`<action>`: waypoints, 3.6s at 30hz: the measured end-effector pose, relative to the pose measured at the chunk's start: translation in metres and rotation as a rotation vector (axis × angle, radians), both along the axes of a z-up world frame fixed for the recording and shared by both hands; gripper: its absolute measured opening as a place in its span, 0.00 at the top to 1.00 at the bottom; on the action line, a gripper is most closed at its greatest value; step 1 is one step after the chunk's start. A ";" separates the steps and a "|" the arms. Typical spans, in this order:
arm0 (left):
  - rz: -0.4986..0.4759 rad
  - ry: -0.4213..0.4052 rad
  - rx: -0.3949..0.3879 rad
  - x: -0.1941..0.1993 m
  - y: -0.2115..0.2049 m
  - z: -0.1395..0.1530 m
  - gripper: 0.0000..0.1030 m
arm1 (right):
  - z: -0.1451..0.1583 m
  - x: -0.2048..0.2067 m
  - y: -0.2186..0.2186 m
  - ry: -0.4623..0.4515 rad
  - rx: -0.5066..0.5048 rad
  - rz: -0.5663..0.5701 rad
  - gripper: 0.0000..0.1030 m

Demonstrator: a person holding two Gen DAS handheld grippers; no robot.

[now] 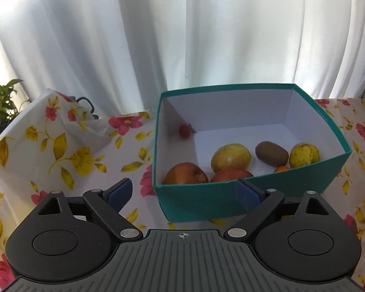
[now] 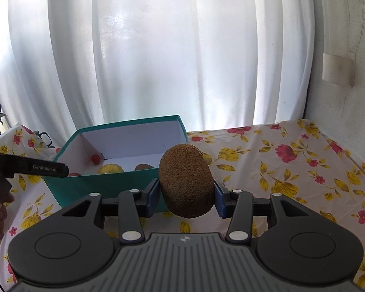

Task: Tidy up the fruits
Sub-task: 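Lower the brown kiwi into the teal box and open the right gripper, then grasp another cherry tomato on the cloth with the left gripper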

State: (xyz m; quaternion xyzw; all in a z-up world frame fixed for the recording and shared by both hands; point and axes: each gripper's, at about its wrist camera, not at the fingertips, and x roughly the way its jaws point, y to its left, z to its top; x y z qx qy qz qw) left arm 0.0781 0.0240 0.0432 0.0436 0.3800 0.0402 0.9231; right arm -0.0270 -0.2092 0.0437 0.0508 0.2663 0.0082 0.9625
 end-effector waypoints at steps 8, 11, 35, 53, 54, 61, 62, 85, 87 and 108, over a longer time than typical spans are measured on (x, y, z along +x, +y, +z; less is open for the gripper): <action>0.052 0.054 -0.012 -0.031 0.024 -0.007 0.08 | 0.010 0.013 0.013 -0.036 0.002 0.043 0.56; 0.051 0.075 -0.041 -0.047 0.030 -0.012 0.08 | 0.013 0.019 0.019 -0.044 -0.006 0.055 0.56; 0.099 0.173 -0.096 -0.072 0.062 -0.040 0.08 | -0.028 0.145 0.083 0.048 -0.161 0.137 0.56; 0.150 0.187 -0.111 -0.069 0.076 -0.049 0.08 | -0.069 0.196 0.117 0.247 -0.291 0.229 0.56; 0.141 0.177 -0.119 -0.071 0.077 -0.049 0.08 | -0.070 0.199 0.117 0.262 -0.293 0.231 0.56; 0.079 0.181 -0.155 -0.085 0.078 -0.061 0.08 | -0.084 0.214 0.123 0.325 -0.349 0.200 0.56; 0.074 0.186 -0.150 -0.086 0.077 -0.063 0.08 | -0.085 0.216 0.124 0.334 -0.357 0.194 0.56; -0.008 0.095 -0.161 -0.068 0.063 -0.085 0.17 | -0.021 0.032 0.060 -0.006 0.013 0.211 0.03; -0.016 0.083 -0.180 -0.066 0.066 -0.088 0.20 | -0.029 0.019 0.050 0.041 0.053 0.208 0.03; -0.046 0.138 -0.201 -0.047 0.079 -0.111 0.51 | -0.056 -0.003 0.041 0.144 0.050 0.118 0.03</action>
